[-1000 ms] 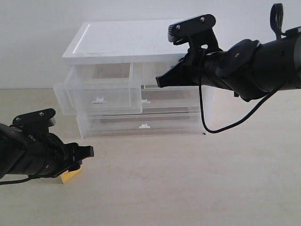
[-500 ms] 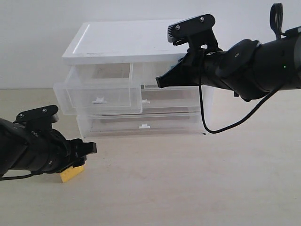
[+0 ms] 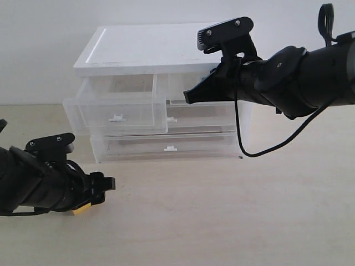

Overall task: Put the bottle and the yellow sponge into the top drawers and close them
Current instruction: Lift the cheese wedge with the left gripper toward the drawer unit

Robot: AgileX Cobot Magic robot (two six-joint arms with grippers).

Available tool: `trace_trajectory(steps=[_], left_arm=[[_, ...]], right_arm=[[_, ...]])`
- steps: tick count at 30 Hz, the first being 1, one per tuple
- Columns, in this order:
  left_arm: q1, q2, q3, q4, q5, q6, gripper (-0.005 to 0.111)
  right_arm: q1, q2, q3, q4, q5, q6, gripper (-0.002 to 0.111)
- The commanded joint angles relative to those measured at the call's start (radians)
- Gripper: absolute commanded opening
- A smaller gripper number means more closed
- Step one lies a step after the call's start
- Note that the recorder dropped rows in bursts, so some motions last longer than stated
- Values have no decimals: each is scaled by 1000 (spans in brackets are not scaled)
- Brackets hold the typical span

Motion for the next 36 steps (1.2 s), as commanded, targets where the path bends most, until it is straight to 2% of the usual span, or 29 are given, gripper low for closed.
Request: trace_trajectory(steps=[1, 3, 6, 10, 11, 14, 15, 19, 25, 27, 31, 36], left_arm=[[3, 9, -6, 6, -33, 6, 73], [3, 9, -6, 6, -50, 11, 71], [3, 9, -3, -54, -42, 77, 58], [3, 7, -3, -250, -13, 301, 56], [3, 7, -3, -339, -16, 390, 56], [3, 7, -3, -464, -90, 589, 56], [3, 7, -3, -464, -135, 668, 56], [3, 7, -3, -464, -186, 685, 56], [3, 5, -6, -464, -162, 702, 55], [3, 5, -12, -464, -149, 702, 48], [3, 5, -24, -464, -147, 702, 22], [3, 5, -23, -464, -164, 704, 5]], right_arm=[[-3, -9, -8, -21, -4, -6, 0], [-3, -9, -8, -23, -4, -6, 0], [-3, -9, -8, -25, -4, -6, 0], [-3, -9, -8, -27, -6, -6, 0], [-3, -9, -8, -27, -6, -6, 0], [-3, -9, -8, -27, -6, -6, 0], [-3, -9, -8, -27, -6, -6, 0], [-3, -9, -8, -27, -6, -6, 0], [-3, -9, -8, -27, -6, -6, 0], [-3, -9, -8, -27, -6, -6, 0], [-3, -9, -8, -28, 2, -6, 0], [-3, -9, -8, -28, 2, -6, 0]])
